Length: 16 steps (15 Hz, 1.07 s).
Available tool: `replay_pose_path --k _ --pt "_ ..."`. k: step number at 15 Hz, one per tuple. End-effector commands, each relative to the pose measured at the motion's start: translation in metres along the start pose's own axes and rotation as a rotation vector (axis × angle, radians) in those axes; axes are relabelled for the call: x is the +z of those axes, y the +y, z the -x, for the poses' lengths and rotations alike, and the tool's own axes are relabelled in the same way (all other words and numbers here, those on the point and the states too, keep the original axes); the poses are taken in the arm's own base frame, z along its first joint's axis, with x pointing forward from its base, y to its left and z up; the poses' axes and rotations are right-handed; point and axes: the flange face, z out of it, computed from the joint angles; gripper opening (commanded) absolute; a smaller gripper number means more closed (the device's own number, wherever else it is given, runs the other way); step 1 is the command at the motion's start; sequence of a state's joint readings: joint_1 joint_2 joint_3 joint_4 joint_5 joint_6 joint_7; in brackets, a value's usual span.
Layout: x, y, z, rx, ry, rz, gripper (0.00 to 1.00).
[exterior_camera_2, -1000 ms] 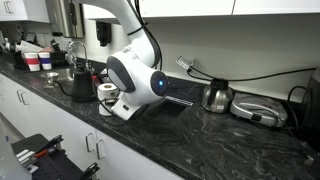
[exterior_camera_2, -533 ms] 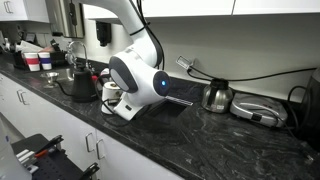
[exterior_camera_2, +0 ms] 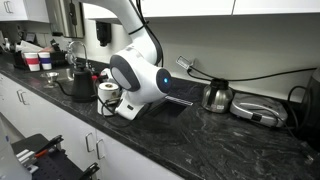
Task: Move the jar closer to the kettle
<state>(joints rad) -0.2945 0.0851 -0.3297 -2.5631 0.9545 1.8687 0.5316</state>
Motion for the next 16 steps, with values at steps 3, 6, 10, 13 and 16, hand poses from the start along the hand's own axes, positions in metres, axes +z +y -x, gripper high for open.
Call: replay_pose_path --k 3,6,10,13,16 --pt "-0.009 0.01 0.015 -0.138 -0.02 0.079 0.06" --pt "-0.015 0.007 0.029 -0.191 -0.028 0.076 0.06" --pt "-0.018 0.003 0.05 -0.245 -0.006 0.09 0.06" --pt "-0.012 -0.003 0.066 -0.296 0.036 0.134 0.06" --pt "-0.003 -0.013 0.086 -0.349 0.062 0.171 0.06"
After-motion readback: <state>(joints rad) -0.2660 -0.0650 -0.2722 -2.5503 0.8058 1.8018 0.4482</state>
